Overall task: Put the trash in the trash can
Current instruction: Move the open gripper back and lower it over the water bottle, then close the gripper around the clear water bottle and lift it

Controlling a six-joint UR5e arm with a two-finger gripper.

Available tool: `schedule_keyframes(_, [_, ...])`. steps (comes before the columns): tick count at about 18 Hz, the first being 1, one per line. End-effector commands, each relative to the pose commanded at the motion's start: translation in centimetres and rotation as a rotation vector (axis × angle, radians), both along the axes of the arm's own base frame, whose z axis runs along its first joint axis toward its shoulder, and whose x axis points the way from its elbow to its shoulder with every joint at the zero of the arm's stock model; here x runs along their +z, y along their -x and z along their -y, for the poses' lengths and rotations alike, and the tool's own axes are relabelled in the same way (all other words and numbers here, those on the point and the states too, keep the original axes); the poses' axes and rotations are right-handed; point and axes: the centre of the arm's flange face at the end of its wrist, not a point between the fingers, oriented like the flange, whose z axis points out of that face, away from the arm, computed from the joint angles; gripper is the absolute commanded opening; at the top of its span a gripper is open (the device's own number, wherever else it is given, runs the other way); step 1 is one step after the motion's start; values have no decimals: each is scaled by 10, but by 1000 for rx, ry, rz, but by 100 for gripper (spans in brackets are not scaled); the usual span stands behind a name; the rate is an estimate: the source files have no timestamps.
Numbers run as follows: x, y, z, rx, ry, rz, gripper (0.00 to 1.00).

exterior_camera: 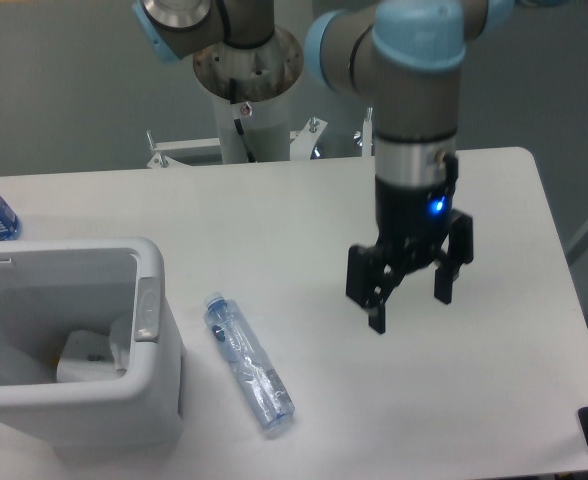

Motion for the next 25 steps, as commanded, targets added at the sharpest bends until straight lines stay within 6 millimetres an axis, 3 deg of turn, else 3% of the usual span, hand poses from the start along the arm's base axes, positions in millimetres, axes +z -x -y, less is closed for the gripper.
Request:
schedule_keyframes(3, [-48,-23,-34,-58,42,58,100])
schedule_keyframes(8, [-122,-45,-66,-112,121,129,100])
schedule_keyframes(15, [-168,-55,-79,-134,162,166,100])
schedule_keyframes(25, [-206,-76,-90,-156,238,167,100])
